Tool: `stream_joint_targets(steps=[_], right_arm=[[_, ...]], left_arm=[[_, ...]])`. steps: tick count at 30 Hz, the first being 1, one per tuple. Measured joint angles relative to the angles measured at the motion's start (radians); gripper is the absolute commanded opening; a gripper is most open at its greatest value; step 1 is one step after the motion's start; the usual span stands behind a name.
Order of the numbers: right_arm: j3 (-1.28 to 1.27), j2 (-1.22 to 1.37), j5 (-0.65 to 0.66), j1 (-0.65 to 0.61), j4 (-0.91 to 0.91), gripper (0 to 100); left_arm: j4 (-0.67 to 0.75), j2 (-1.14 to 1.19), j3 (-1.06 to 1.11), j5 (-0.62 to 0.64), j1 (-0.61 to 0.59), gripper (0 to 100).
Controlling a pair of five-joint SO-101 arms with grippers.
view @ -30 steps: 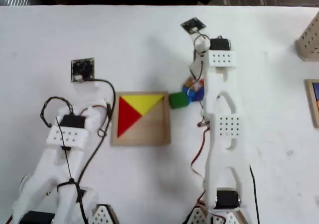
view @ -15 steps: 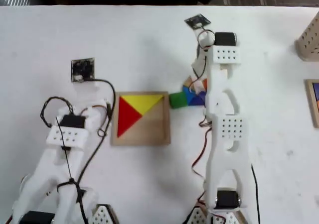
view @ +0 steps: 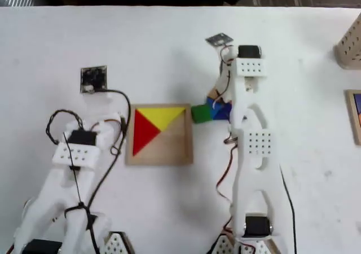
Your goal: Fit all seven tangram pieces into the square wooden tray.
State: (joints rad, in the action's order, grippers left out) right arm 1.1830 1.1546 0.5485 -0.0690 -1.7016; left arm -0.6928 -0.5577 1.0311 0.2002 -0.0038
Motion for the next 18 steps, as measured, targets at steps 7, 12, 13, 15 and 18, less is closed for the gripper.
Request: stream_joint_targets(steps=[7,12,13,15,18], right_arm=[[0.046,0.012,0.008,0.002,0.000,2.4],[0.064,0.014,0.014,0.000,-0.008,1.9],[0.069,0.014,0.014,0.000,-0.011,1.9],[0.071,0.011,0.012,0.003,-0.014,1.9],[0.055,-0.032,-0.043,0.012,-0.014,1.9]], left_arm=[[0.000,0.000,0.000,0.000,0.000,2],[0.000,0.000,0.000,0.000,0.000,2],[0.000,0.000,0.000,0.000,0.000,2],[0.000,0.000,0.000,0.000,0.000,2],[0.000,0.000,0.000,0.000,-0.003,2]])
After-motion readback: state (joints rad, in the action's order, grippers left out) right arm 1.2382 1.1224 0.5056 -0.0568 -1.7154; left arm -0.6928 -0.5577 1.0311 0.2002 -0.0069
